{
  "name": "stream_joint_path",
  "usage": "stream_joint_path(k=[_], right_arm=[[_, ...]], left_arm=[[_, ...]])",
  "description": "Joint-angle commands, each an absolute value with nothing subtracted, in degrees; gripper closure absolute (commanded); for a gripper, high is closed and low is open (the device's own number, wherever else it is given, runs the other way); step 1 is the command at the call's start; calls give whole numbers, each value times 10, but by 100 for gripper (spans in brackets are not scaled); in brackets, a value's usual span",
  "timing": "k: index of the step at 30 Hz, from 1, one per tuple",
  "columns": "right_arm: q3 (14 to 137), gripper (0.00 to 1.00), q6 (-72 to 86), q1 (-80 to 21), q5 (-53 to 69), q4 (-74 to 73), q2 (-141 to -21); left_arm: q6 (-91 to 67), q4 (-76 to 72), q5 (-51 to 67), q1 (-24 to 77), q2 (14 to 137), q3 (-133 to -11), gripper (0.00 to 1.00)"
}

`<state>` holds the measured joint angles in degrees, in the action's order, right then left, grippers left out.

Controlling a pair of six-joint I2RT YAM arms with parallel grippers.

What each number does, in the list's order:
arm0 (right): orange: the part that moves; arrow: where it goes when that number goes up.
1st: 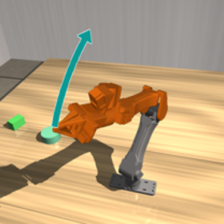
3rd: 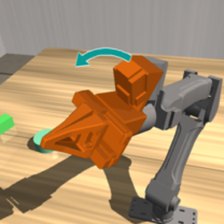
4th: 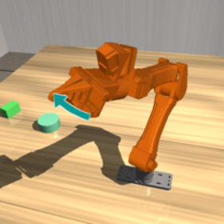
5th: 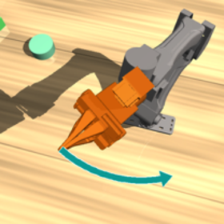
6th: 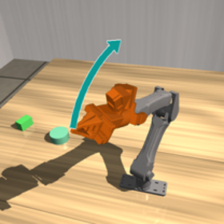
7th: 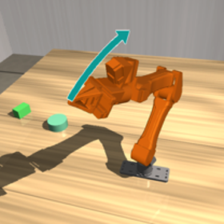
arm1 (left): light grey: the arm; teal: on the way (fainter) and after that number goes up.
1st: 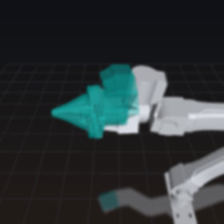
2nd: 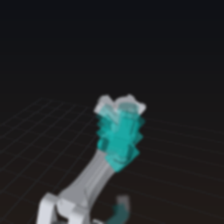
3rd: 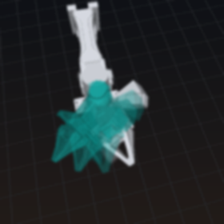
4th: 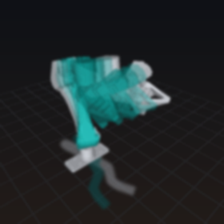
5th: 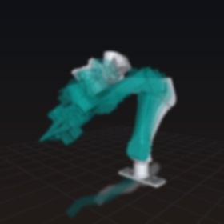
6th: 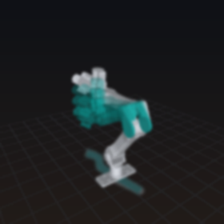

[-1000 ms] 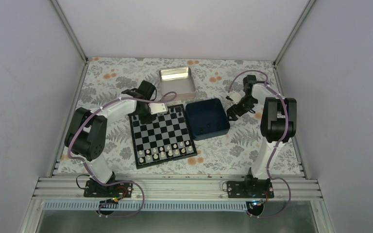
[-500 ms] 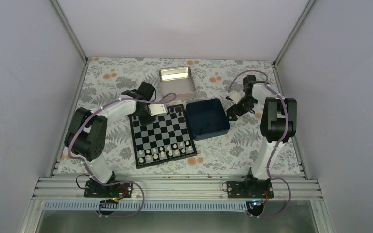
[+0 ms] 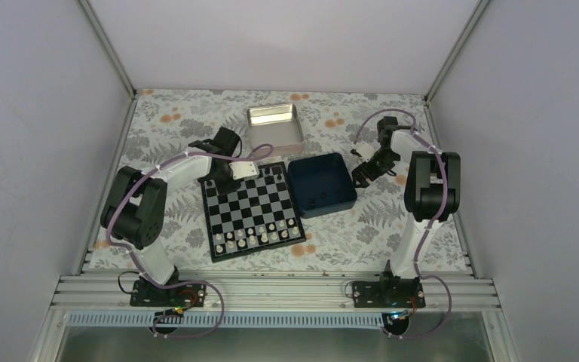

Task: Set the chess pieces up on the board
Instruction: Place the chess piece on the chessboard, then pick up the chess piece from the storage box.

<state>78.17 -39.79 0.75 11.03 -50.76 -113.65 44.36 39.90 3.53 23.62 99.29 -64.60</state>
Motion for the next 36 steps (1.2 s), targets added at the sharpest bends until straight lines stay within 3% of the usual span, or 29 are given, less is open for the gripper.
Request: stream_joint_path(k=[1,14,21,26,29,33,36], right_arm=[[774,0,-396,3,105,-512,-1159],[770,0,-399,4,109,-513,-1159],[770,0,-402,4,110,-515,-1156],[771,0,-398,6,109,-509,-1148],[771,0,-397,11,110,-506,-1141],[773,0,-397,20,111,-502,-1134],[773,0,-400,28,115,-503,-1128]], left_arm=[[448,399,44,232,999,-656,88],[448,441,41,240,986,-706,85],[449,553,39,298,978,-839,83],[431,550,24,379,1004,-946,82],[417,508,53,420,1037,-999,68],[432,493,59,463,1121,-1094,58],[442,544,83,475,1210,-1197,57]])
